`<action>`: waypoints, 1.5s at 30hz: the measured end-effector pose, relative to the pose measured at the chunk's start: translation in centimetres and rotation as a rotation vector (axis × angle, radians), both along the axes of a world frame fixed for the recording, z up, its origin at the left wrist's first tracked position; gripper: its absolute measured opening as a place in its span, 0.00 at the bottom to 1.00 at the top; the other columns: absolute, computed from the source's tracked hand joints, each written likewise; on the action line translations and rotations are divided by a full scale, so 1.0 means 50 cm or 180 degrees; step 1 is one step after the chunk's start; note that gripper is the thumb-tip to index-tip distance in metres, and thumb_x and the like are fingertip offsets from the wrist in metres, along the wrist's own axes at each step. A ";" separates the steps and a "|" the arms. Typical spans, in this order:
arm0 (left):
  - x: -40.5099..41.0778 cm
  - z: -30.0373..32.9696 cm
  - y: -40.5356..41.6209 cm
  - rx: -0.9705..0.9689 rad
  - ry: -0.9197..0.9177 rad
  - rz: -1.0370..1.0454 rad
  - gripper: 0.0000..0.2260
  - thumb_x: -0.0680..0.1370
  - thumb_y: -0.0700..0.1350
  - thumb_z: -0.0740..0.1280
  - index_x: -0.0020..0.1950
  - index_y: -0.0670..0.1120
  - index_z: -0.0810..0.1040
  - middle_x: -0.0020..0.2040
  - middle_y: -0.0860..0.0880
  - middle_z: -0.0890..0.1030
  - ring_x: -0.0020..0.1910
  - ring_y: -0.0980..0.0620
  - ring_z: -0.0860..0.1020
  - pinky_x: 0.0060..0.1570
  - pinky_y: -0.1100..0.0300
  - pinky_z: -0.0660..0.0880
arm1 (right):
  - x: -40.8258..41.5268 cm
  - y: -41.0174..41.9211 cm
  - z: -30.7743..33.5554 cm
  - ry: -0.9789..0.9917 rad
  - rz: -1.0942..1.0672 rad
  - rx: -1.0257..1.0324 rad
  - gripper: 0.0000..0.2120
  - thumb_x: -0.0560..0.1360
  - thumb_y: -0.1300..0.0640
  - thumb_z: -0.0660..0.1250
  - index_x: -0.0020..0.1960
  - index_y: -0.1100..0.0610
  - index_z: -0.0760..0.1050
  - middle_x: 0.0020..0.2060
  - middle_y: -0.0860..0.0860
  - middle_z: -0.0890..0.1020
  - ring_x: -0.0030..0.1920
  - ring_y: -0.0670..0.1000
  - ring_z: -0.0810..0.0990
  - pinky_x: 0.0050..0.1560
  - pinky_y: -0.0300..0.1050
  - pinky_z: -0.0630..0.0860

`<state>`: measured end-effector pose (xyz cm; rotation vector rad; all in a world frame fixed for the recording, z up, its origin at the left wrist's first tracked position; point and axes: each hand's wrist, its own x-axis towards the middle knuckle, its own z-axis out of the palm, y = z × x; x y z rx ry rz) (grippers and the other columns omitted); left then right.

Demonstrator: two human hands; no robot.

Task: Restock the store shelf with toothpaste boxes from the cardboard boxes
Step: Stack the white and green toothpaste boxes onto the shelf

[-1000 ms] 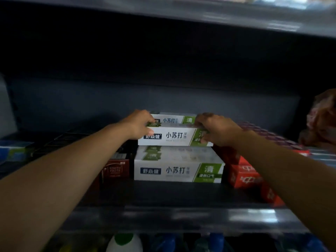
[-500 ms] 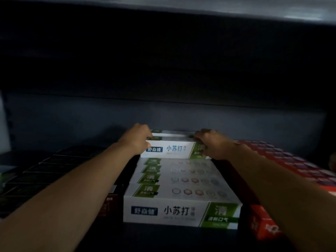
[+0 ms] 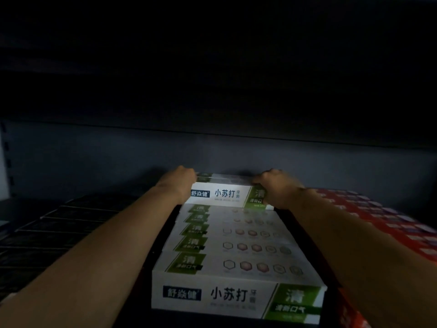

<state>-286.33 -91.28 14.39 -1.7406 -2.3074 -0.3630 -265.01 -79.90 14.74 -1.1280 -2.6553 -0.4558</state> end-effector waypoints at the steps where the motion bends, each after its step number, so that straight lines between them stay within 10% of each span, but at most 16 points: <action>1: 0.001 0.005 0.001 -0.0039 -0.0037 -0.0007 0.09 0.77 0.34 0.61 0.52 0.42 0.79 0.53 0.42 0.79 0.49 0.43 0.79 0.48 0.54 0.75 | -0.001 0.003 0.000 -0.0018 -0.0007 0.0021 0.17 0.74 0.59 0.67 0.62 0.50 0.74 0.58 0.53 0.78 0.57 0.55 0.77 0.56 0.48 0.75; 29: 0.140 0.025 -0.305 0.0021 -0.0391 -0.1091 0.24 0.73 0.49 0.73 0.67 0.46 0.75 0.65 0.46 0.76 0.64 0.46 0.74 0.62 0.56 0.71 | 0.070 -0.393 0.005 -0.0091 0.0051 -0.0051 0.27 0.76 0.50 0.67 0.73 0.49 0.64 0.68 0.52 0.72 0.66 0.55 0.72 0.61 0.50 0.72; 45: 0.215 -0.102 -0.608 -0.0166 -0.0306 -0.0968 0.20 0.71 0.47 0.75 0.62 0.44 0.80 0.53 0.44 0.83 0.51 0.47 0.80 0.52 0.55 0.77 | 0.157 -0.613 -0.182 0.0243 0.1179 -0.0174 0.22 0.74 0.51 0.68 0.67 0.53 0.72 0.61 0.53 0.77 0.60 0.56 0.74 0.56 0.54 0.74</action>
